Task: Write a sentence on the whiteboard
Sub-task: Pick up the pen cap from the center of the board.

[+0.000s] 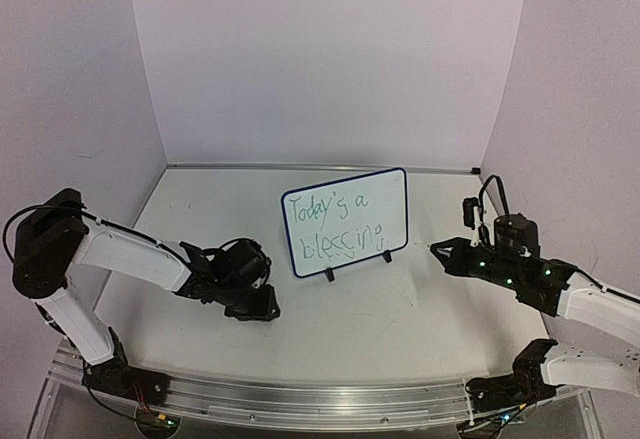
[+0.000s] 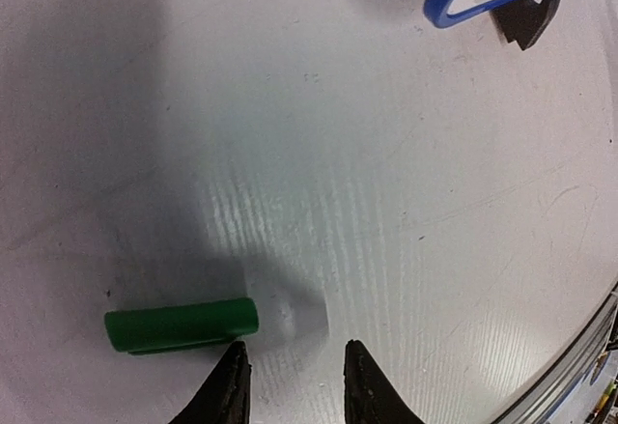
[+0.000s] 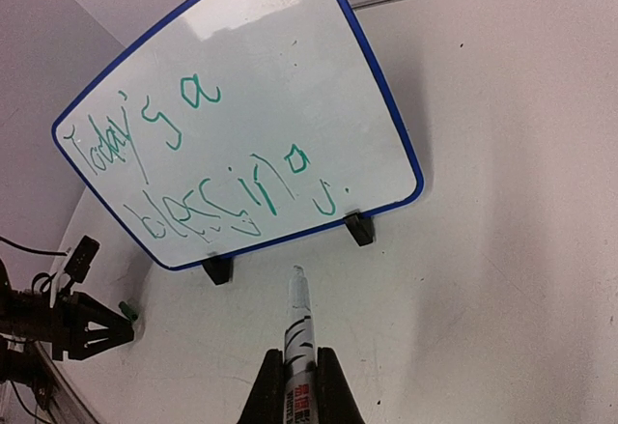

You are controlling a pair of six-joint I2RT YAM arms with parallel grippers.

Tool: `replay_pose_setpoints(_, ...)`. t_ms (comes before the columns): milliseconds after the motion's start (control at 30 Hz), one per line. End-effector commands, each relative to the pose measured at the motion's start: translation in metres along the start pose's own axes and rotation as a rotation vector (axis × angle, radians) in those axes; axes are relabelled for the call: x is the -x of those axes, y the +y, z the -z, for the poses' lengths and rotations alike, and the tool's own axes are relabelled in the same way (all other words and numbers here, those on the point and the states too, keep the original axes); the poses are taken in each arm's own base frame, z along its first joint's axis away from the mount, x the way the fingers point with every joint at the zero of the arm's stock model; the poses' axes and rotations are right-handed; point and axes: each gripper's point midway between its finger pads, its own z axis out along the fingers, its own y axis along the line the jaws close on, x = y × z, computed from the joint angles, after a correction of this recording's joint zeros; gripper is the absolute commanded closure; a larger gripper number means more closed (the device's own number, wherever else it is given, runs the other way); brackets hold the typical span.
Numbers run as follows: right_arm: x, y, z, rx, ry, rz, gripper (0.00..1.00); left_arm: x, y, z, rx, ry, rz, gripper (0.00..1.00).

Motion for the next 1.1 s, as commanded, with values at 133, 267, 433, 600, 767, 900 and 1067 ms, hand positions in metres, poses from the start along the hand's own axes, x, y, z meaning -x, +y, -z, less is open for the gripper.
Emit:
replay_pose_setpoints(133,0.015,0.007,0.005,0.016,-0.047,0.008,1.00,0.026,-0.047,0.027,-0.143,-0.079,-0.153,0.60)
replay_pose_setpoints(267,0.013,0.005,0.004,0.012,-0.042,0.010,1.00,0.032,-0.040,0.035,-0.082,-0.086,-0.236,0.53)
replay_pose_setpoints(433,0.011,0.005,0.003,0.013,-0.034,0.010,1.00,0.042,-0.019,0.027,-0.006,-0.080,-0.288,0.50)
replay_pose_setpoints(600,0.011,0.005,0.005,0.014,-0.037,0.008,1.00,0.054,-0.010,0.021,0.012,-0.086,-0.325,0.49)
replay_pose_setpoints(767,0.010,0.004,0.006,0.009,-0.037,0.008,1.00,0.056,0.003,0.014,0.032,-0.065,-0.327,0.49)
replay_pose_setpoints(900,0.011,0.004,0.005,0.009,-0.035,0.012,1.00,0.047,0.008,0.007,0.025,-0.030,-0.335,0.48)
replay_pose_setpoints(1067,0.010,0.003,0.003,0.004,-0.029,0.010,1.00,0.032,0.004,-0.002,-0.030,0.041,-0.364,0.48)
